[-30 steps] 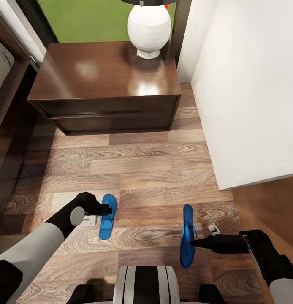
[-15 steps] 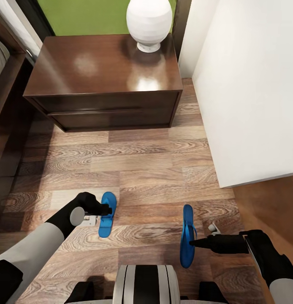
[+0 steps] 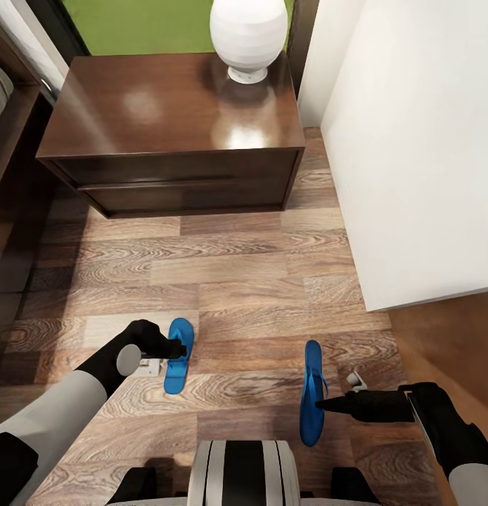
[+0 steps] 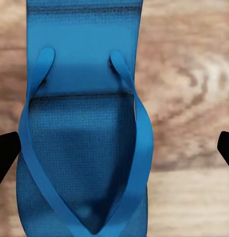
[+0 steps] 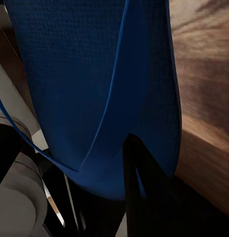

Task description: In the bedroom, move the book from the bed onto either nightstand, and place the two sandals side by side next to the bed.

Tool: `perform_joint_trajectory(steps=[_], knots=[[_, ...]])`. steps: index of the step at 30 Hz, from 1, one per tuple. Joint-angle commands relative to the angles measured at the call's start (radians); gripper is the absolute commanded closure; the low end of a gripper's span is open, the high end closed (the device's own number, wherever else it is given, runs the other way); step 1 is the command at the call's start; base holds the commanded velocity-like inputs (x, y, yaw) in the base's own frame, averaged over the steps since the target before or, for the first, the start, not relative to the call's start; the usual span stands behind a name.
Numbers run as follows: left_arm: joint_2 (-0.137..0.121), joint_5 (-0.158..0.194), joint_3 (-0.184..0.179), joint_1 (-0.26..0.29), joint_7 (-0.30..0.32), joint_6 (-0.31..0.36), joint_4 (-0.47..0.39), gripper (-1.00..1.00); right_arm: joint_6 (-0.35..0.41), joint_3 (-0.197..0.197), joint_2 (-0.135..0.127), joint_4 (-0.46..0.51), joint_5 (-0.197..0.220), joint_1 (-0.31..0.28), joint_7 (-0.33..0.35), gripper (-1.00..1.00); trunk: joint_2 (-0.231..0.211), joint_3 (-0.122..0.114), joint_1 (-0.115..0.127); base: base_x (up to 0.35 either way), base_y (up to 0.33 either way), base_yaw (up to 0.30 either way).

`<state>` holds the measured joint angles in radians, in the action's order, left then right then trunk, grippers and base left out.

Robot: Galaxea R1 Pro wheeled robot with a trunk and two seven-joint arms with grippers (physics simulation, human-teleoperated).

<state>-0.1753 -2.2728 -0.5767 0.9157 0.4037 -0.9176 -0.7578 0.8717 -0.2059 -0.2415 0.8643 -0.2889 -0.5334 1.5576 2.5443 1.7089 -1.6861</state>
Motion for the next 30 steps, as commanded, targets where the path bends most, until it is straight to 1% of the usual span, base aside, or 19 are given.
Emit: perform_joint_trajectory(steps=[1, 5, 6, 9, 14, 30], knots=[[-0.001, 0.004, -0.005, 0.001, 0.009, -0.001, -0.001, -1.00, 0.015, -0.003, 0.001, 0.001, -0.010, 0.000, 0.013, 1.00, 0.000, 0.001, 0.000, 0.000, 0.000, 0.000], [-0.001, 0.004, -0.005, 0.001, 0.061, 0.002, -0.001, -1.00, 0.015, -0.003, 0.001, 0.001, -0.010, 0.000, 0.013, 1.00, 0.000, 0.001, 0.000, 0.000, 0.000, 0.000], [-0.001, 0.005, -0.005, 0.001, 0.082, 0.012, -0.001, -1.00, 0.015, -0.003, 0.001, 0.001, -0.010, 0.000, 0.013, 1.00, 0.000, 0.001, 0.000, 0.000, 0.000, 0.000], [-0.001, 0.005, -0.007, 0.001, 0.106, 0.038, -0.001, -1.00, 0.015, -0.003, 0.001, 0.001, -0.010, 0.000, 0.013, 1.00, 0.000, 0.001, 0.000, 0.000, 0.000, 0.000], [-0.001, 0.005, -0.008, 0.001, 0.114, 0.048, -0.001, -1.00, 0.015, -0.003, 0.001, 0.001, -0.010, 0.000, 0.013, 1.00, 0.000, 0.001, 0.000, 0.000, 0.000, 0.000], [-0.003, 0.006, -0.008, 0.001, 0.115, 0.049, 0.000, -1.00, 0.015, -0.003, 0.001, 0.001, -0.010, 0.000, 0.013, 1.00, 0.000, 0.001, 0.000, 0.000, 0.000, 0.000]])
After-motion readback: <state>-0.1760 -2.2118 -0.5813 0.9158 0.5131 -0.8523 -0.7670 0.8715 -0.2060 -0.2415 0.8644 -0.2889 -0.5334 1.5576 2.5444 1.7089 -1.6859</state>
